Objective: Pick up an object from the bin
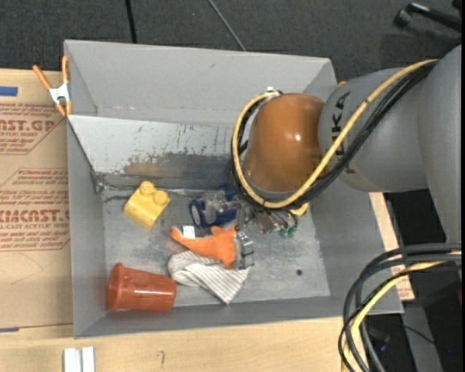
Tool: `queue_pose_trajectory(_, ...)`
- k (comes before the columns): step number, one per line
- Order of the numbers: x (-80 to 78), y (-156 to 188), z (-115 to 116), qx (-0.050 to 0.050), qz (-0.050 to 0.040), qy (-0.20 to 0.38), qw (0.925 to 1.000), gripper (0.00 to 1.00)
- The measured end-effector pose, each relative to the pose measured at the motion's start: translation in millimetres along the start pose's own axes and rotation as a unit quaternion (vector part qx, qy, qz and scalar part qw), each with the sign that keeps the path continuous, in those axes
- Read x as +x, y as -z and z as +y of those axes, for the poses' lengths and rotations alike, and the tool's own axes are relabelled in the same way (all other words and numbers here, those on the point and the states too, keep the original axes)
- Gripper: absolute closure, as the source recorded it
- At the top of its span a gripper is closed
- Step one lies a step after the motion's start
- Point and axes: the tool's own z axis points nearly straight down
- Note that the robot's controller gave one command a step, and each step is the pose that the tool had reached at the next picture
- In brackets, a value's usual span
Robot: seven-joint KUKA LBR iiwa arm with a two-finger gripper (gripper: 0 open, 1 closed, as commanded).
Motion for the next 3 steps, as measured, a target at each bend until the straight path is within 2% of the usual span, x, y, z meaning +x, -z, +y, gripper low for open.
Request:
queue_pose_trajectory(1,24.5,-44,2,-0.001,0.0013,-0.108,0.9941,1.00)
queue_pose_trajectory(2,24.5,-44,2,-0.001,0.0013,-0.109,0.9941,1.00)
queue_pose_trajectory(3,19.7,-24,6,0.000,0.0014,-0.104,0.9946,1.00)
